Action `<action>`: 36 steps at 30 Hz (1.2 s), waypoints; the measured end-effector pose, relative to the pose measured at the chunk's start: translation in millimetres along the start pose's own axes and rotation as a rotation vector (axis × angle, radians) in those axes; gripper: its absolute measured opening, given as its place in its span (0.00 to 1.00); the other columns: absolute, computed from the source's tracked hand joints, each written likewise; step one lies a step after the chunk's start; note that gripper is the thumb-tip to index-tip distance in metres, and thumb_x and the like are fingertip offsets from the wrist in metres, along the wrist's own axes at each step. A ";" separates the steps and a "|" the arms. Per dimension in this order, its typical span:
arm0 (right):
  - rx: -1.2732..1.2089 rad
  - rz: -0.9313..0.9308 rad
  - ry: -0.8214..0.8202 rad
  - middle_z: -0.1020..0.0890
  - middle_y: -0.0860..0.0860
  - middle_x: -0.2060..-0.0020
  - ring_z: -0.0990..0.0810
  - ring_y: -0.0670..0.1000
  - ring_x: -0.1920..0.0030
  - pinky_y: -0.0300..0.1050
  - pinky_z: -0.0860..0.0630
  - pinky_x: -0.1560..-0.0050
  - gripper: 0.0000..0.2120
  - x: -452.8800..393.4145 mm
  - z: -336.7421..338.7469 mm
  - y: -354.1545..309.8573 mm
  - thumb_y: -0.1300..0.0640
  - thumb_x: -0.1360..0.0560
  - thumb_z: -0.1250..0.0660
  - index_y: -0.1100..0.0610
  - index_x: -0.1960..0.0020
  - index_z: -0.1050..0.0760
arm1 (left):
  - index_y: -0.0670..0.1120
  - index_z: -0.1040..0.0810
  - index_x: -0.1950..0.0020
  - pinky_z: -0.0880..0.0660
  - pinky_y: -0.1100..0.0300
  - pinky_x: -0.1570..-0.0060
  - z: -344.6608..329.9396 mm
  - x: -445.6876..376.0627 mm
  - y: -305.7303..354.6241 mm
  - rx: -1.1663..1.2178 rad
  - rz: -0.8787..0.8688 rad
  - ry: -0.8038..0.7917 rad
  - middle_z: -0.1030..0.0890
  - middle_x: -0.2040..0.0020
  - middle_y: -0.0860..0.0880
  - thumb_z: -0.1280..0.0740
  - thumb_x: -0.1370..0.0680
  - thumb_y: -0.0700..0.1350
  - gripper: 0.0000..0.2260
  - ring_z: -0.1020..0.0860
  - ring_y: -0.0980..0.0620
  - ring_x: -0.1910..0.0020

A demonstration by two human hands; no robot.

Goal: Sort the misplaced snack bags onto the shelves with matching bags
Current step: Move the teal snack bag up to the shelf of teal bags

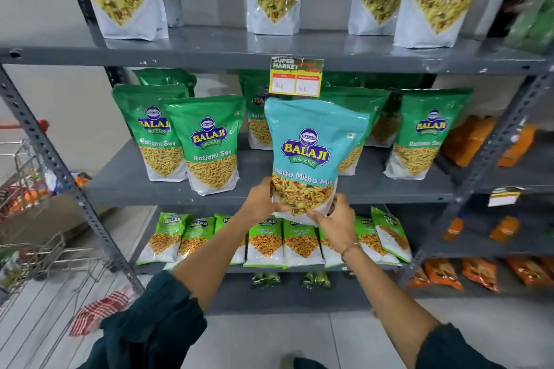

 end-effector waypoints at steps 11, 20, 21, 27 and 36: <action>-0.114 0.291 -0.081 0.24 0.49 0.52 0.25 0.47 0.50 0.38 0.28 0.48 0.27 27.8 51.7 -111.5 0.53 0.36 0.23 0.59 0.43 0.30 | 0.44 0.30 0.37 0.24 0.59 0.46 101.7 64.2 61.3 0.087 -0.151 0.212 0.21 0.52 0.55 0.19 0.43 0.49 0.38 0.22 0.56 0.53; -0.194 0.505 -0.049 0.17 0.50 0.54 0.18 0.46 0.54 0.33 0.23 0.54 0.23 -40.4 78.5 -227.7 0.54 0.39 0.21 0.56 0.48 0.25 | 0.51 0.21 0.50 0.21 0.59 0.51 206.0 31.5 130.6 0.112 -0.299 0.403 0.16 0.54 0.53 0.18 0.49 0.55 0.30 0.18 0.55 0.54; -0.198 0.520 -0.039 0.16 0.51 0.53 0.18 0.47 0.53 0.36 0.22 0.53 0.23 -50.6 81.1 -238.9 0.53 0.39 0.21 0.57 0.48 0.25 | 0.51 0.21 0.51 0.22 0.61 0.52 215.1 26.2 139.7 0.109 -0.319 0.414 0.16 0.54 0.53 0.18 0.49 0.55 0.29 0.18 0.57 0.55; -0.184 0.595 -0.022 0.17 0.50 0.52 0.19 0.49 0.51 0.44 0.22 0.48 0.25 -115.0 90.1 -292.8 0.48 0.39 0.22 0.56 0.47 0.25 | 0.51 0.21 0.51 0.22 0.61 0.52 257.7 -25.4 177.3 0.100 -0.377 0.470 0.16 0.56 0.54 0.19 0.50 0.58 0.30 0.19 0.58 0.57; -0.101 0.512 -0.083 0.19 0.55 0.43 0.22 0.55 0.41 0.53 0.26 0.39 0.31 -225.4 71.5 -319.9 0.49 0.39 0.23 0.60 0.41 0.27 | 0.46 0.22 0.50 0.25 0.60 0.52 274.0 -117.3 200.0 0.034 -0.315 0.474 0.19 0.55 0.51 0.19 0.42 0.50 0.24 0.21 0.53 0.54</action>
Point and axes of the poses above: each hand's wrist, its own x-axis away from the middle knuckle, its own z-axis out of the back of the hand, y = z × x, the point moved 1 cm from there along -x, towards the middle knuckle
